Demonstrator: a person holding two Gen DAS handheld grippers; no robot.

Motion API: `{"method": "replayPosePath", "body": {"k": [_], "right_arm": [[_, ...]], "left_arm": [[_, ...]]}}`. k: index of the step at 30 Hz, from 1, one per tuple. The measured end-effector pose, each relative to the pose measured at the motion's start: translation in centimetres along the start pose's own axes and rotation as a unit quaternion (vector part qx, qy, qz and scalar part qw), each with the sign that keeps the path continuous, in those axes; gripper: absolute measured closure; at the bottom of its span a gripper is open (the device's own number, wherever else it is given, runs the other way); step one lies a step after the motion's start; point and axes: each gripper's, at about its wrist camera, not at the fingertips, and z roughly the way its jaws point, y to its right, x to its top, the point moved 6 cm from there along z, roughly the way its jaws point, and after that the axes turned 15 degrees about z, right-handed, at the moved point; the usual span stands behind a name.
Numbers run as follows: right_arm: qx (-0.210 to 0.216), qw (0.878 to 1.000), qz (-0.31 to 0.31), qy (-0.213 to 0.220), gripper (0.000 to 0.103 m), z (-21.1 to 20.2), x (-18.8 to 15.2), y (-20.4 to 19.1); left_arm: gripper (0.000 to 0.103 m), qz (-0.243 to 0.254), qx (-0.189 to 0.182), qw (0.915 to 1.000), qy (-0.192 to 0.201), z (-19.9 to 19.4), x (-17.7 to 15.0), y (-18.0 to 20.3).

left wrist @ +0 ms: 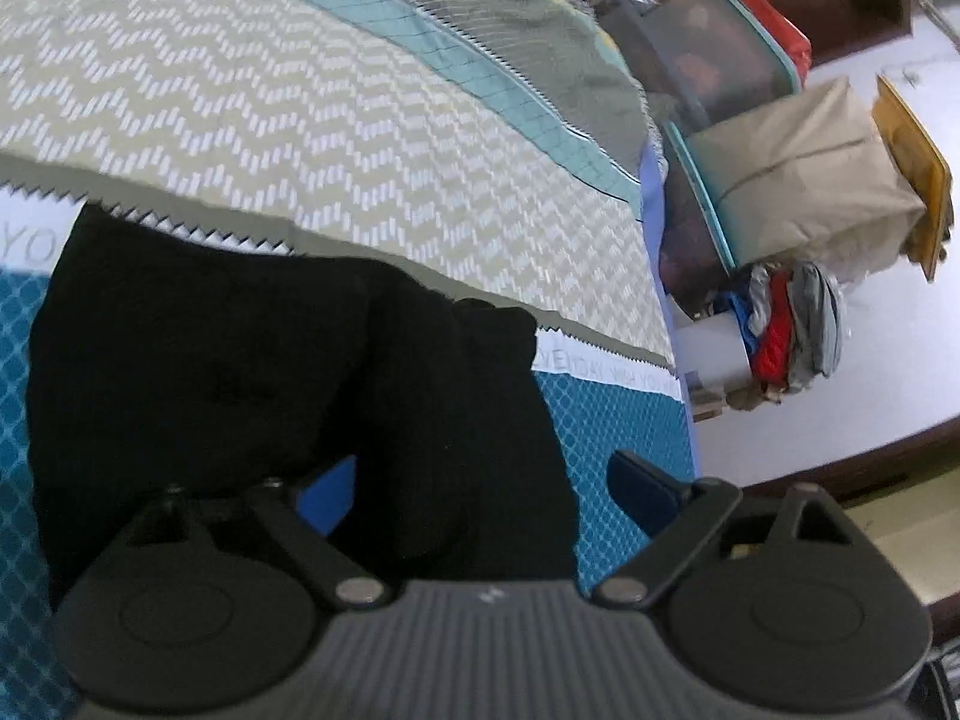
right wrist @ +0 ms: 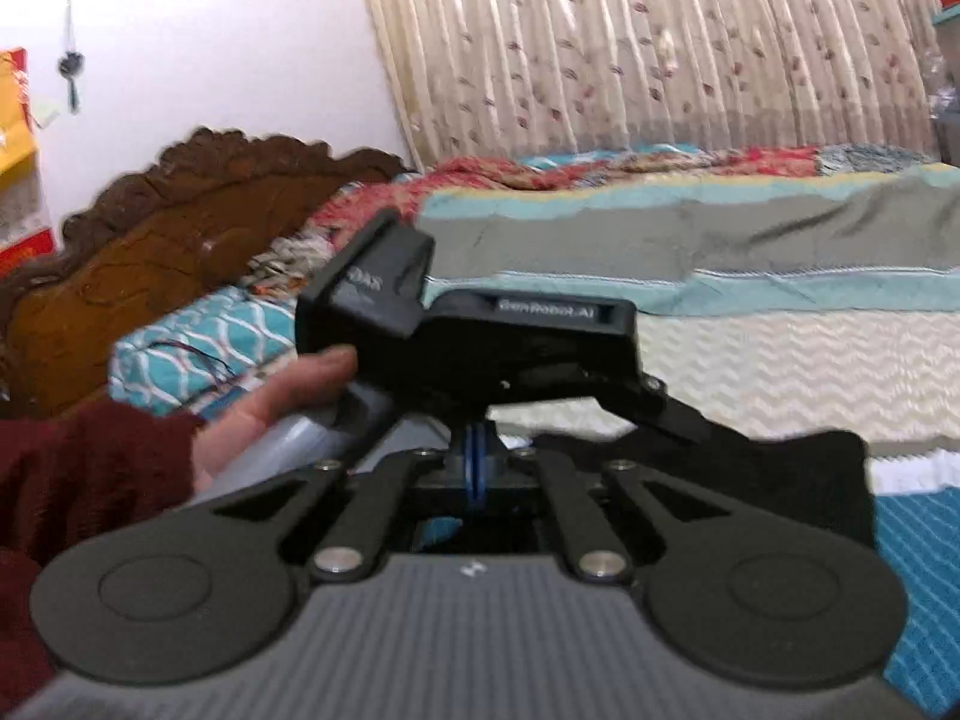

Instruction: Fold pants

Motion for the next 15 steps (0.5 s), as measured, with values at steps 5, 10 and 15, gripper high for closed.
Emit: {"method": "replayPosePath", "body": {"k": [5,10,15], "right_arm": [[-0.060,0.997,0.006,-0.044,0.027,0.7,-2.1,3.1],[-0.082,0.992,-0.012,-0.094,0.020,2.9,-4.3,3.5],[-0.147,0.981,-0.075,-0.104,0.075,3.9,-5.8,3.9]], "left_arm": [[0.022,0.020,0.012,0.9997,-0.011,0.5,0.6,0.3],[0.075,0.050,0.028,0.9979,-0.032,1.4,0.8,1.5],[0.093,0.102,0.036,0.9939,-0.019,1.3,1.1,3.4]]}}
